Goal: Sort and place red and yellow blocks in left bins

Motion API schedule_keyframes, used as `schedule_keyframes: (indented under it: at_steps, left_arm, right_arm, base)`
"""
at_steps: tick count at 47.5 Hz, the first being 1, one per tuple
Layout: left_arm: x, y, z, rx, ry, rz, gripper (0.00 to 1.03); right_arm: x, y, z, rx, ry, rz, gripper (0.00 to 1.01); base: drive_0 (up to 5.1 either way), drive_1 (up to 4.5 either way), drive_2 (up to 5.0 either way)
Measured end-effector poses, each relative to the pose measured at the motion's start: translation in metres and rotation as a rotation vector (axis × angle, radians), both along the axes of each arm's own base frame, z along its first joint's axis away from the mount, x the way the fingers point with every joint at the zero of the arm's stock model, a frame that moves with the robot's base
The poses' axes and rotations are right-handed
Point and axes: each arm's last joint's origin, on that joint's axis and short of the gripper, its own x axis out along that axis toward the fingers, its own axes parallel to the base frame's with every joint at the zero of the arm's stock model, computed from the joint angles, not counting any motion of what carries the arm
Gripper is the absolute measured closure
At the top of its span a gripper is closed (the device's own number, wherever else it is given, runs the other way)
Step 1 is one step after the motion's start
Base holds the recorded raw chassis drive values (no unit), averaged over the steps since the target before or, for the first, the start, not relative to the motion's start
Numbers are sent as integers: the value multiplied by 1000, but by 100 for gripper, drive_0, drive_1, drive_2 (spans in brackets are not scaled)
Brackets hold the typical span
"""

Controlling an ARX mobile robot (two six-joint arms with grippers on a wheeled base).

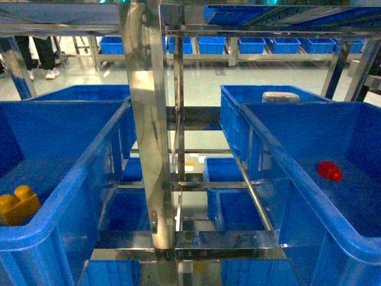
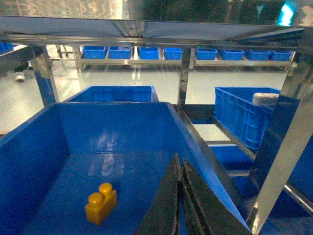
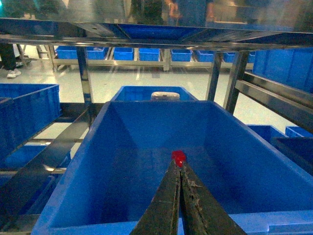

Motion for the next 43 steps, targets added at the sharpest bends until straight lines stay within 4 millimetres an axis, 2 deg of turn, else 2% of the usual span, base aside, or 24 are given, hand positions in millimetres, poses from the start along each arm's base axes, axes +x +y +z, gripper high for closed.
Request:
schedule_keyframes:
  at_steps: [6, 24, 27, 29, 32, 35, 43]
  left_arm:
    - [-3, 0, -6, 0, -6, 0, 101]
    - [-12, 0, -6, 0, -18, 0, 101]
    - [-20, 0, -12, 1, 39, -3, 101]
    - [-23, 0, -8, 2, -18, -2, 101]
    - [-22, 0, -9, 2, 0, -1, 101]
    - [-22, 0, -10, 2, 5, 5, 101]
    - [-23, 0, -9, 2, -2, 1, 101]
  right_arm:
    - [-5, 0, 1, 0, -11, 0, 99]
    - [-15, 0, 1, 0, -10, 0, 99]
    - [-17, 0, 1, 0, -6, 0, 99]
    - [-17, 0, 1, 0, -6, 0, 99]
    - [-25, 0, -6, 0, 47, 3, 99]
    - [-28, 0, -2, 0, -3, 1, 99]
    - [-28, 0, -3, 0, 4, 0, 99]
  base:
    - [0, 0, 0]
    - [0, 0, 0]
    - [0, 0, 0]
    - [0, 0, 0]
    - [0, 0, 0]
    - [0, 0, 0]
    - [0, 0, 0]
